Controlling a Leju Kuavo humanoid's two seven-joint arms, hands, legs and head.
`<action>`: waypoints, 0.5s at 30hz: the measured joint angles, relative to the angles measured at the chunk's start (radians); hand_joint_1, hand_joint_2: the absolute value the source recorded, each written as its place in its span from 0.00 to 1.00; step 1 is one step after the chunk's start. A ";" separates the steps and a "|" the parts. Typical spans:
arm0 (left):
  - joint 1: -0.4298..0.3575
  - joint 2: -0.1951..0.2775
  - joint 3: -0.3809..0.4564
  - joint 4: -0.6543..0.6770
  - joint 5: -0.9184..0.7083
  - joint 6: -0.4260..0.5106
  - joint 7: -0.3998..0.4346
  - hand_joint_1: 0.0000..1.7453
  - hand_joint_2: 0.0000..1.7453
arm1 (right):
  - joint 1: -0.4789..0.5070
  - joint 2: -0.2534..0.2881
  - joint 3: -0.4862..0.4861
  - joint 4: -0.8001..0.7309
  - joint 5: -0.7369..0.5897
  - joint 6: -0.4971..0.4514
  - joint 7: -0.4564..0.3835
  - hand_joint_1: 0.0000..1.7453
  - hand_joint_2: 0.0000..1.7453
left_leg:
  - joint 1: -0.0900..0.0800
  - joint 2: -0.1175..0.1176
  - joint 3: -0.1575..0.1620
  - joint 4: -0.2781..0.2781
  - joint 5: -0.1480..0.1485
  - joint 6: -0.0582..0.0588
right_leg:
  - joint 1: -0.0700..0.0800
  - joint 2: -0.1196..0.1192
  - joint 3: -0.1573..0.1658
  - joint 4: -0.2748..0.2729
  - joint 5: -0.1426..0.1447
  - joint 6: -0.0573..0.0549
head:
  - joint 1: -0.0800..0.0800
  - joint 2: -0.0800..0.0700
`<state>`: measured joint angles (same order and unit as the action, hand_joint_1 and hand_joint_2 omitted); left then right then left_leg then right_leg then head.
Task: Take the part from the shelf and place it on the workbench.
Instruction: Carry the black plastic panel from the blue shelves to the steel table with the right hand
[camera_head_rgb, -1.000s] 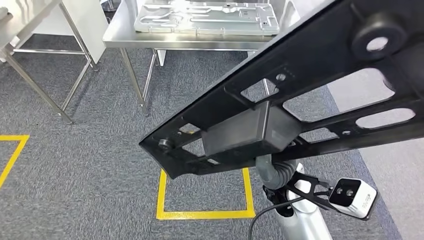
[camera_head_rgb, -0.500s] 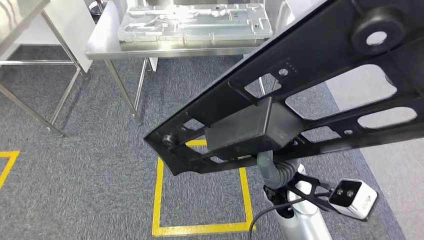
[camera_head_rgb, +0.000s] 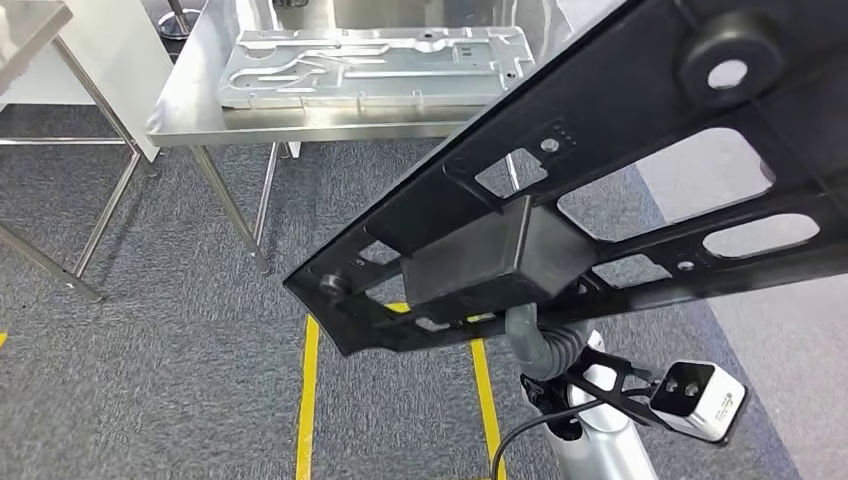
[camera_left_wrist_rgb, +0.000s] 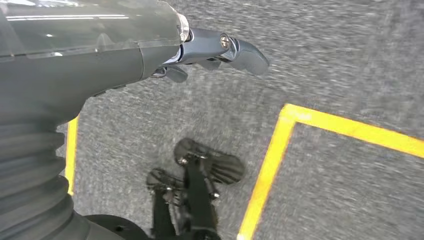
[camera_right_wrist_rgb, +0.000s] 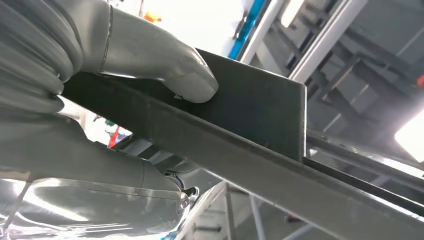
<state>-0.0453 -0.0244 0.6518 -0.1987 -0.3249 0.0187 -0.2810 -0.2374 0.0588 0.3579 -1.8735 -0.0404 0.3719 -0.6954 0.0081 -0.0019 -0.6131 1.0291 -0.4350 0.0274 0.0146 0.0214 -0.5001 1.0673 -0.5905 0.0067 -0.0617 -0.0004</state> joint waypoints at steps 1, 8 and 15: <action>-0.001 0.000 0.002 0.000 0.000 0.000 -0.001 0.00 1.00 | 0.000 0.000 0.000 0.000 0.001 0.000 0.000 1.00 1.00 | 0.001 0.000 0.008 -0.005 -0.004 0.003 | -0.005 -0.005 -0.034 0.057 -0.020 0.006 | 0.000 0.000; 0.000 0.000 0.007 0.000 -0.001 -0.004 -0.001 0.00 1.00 | 0.004 0.000 0.000 0.000 0.000 0.000 0.000 1.00 1.00 | 0.002 -0.001 0.073 -0.008 -0.061 -0.007 | -0.026 -0.020 -0.146 0.046 0.129 0.022 | 0.000 0.000; -0.007 0.004 0.007 -0.001 -0.002 -0.007 -0.002 0.00 1.00 | 0.006 0.001 -0.001 -0.002 -0.002 0.000 0.000 1.00 1.00 | 0.002 0.005 0.090 0.021 -0.110 -0.045 | -0.024 -0.016 -0.082 -0.058 0.134 -0.021 | 0.000 0.000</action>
<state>-0.0521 -0.0208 0.6592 -0.2000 -0.3266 0.0115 -0.2830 -0.2317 0.0594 0.3567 -1.8759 -0.0421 0.3715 -0.6956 0.0104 0.0033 -0.5233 1.0502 -0.5446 -0.0173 -0.0090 0.0051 -0.5826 1.0090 -0.4560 -0.0143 -0.0622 -0.0004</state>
